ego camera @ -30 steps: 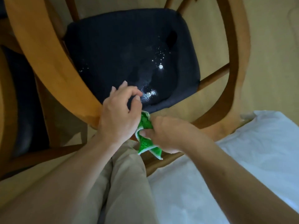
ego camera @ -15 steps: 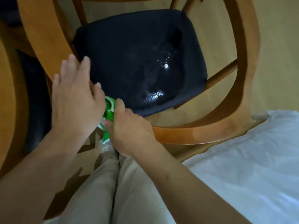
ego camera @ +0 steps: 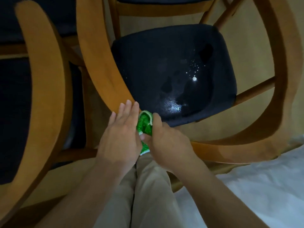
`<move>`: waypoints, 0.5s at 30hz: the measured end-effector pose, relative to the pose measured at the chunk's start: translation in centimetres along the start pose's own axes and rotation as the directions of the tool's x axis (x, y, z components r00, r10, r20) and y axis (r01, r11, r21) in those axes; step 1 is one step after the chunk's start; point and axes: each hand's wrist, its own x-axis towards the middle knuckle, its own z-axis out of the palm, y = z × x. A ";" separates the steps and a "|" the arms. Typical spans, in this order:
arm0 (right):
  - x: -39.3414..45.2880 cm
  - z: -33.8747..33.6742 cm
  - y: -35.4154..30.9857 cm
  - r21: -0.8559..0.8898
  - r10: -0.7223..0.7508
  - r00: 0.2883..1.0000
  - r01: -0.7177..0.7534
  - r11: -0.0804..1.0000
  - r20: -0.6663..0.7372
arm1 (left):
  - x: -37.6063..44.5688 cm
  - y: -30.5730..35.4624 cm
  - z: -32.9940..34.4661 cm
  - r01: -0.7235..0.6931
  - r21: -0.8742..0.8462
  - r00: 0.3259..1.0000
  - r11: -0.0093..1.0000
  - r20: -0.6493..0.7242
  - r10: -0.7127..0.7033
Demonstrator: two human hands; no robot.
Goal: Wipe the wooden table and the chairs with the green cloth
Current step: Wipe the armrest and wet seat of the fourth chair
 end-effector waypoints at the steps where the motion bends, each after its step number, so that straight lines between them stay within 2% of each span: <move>1: 1.0 0.2 -0.7 0.102 -0.004 1.000 0.005 0.995 -0.015 | -0.2 -0.3 -0.2 0.020 -0.136 0.997 0.991 -0.067 -0.029; 3: 3.6 0.0 -2.3 0.304 -0.009 0.999 0.024 0.952 -0.050 | -0.1 -1.1 -0.3 0.037 -0.382 0.962 0.923 -0.235 -0.136; 4: 5.1 -0.3 -3.3 0.349 -0.021 0.997 0.046 0.936 -0.074 | 0.3 -1.6 -0.4 0.039 -0.444 0.937 0.895 -0.294 -0.186; 6: 8.2 -1.2 -5.6 0.349 -0.064 0.986 0.116 0.930 -0.155 | 1.2 -2.0 -1.1 0.044 -0.524 0.907 0.851 -0.337 -0.254; 8: 10.2 -2.1 -7.6 0.260 -0.102 0.968 0.162 0.952 -0.230 | 2.3 -1.9 -2.1 0.063 -0.574 0.897 0.816 -0.326 -0.298; 12: 9.1 -1.8 -7.2 0.101 -0.160 0.961 0.187 0.977 -0.225 | 3.4 -1.8 -3.0 0.053 -0.574 0.911 0.817 -0.307 -0.275; 15: 5.9 -0.5 -4.8 0.097 -0.152 0.980 0.166 0.981 -0.131 | 2.3 -0.6 -2.4 0.008 -0.366 0.918 0.930 -0.366 -0.152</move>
